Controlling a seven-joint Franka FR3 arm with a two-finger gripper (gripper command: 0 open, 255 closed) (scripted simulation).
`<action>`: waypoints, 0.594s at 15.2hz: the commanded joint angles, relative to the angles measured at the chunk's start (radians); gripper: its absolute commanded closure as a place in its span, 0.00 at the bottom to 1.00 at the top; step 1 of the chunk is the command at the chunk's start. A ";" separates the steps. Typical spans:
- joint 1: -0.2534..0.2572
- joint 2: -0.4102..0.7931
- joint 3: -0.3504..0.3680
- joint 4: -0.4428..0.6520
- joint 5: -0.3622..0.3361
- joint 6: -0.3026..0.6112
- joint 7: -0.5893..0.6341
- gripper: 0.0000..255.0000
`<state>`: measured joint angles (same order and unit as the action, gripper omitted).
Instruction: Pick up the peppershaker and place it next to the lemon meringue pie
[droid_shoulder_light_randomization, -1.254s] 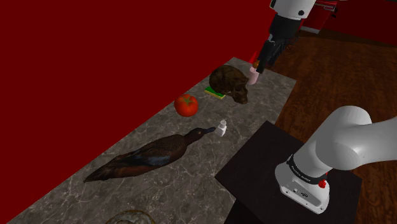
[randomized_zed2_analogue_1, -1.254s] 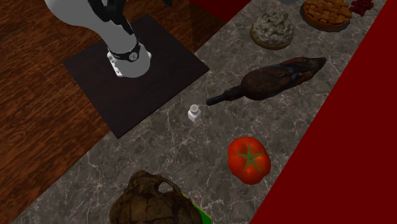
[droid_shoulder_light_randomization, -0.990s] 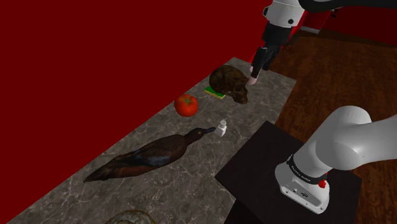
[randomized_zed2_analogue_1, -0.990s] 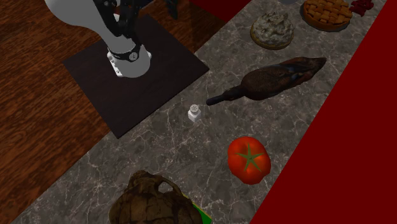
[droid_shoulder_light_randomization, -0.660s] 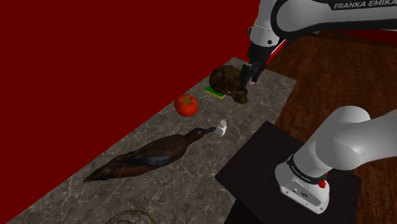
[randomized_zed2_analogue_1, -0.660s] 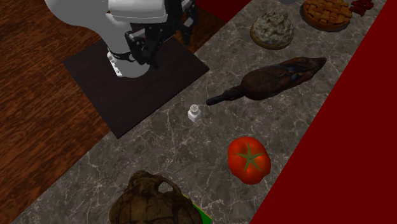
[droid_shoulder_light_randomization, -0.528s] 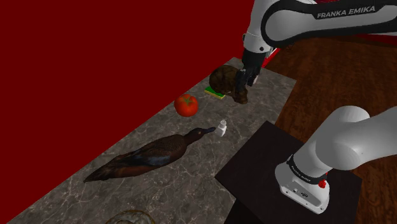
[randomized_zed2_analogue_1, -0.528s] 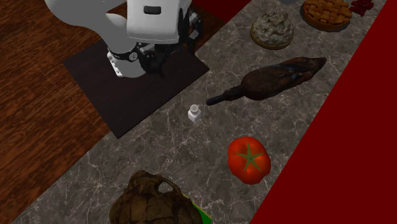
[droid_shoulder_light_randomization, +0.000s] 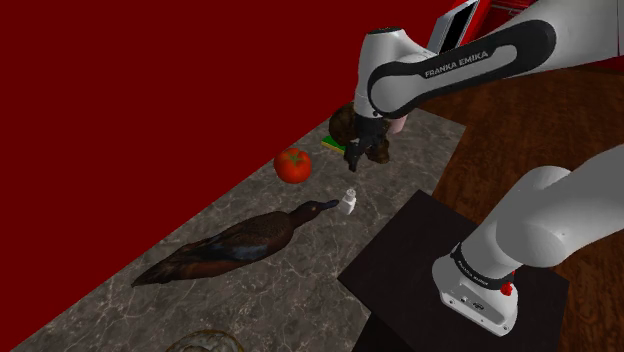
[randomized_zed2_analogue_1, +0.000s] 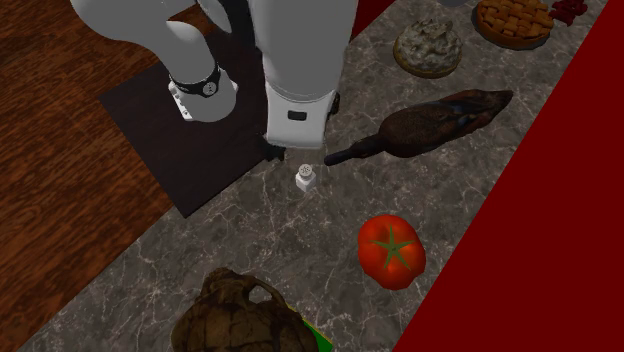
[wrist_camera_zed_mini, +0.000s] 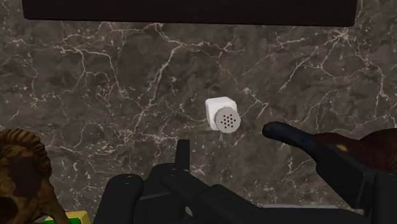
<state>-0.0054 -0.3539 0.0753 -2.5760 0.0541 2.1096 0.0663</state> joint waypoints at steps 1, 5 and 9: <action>0.000 0.074 0.011 -0.008 -0.006 0.067 0.020 0.00; -0.004 0.238 0.027 0.012 -0.031 0.178 0.061 0.00; -0.005 0.409 0.033 0.053 -0.069 0.275 0.110 0.00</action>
<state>-0.0091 0.0041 0.1082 -2.5370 -0.0027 2.3561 0.1647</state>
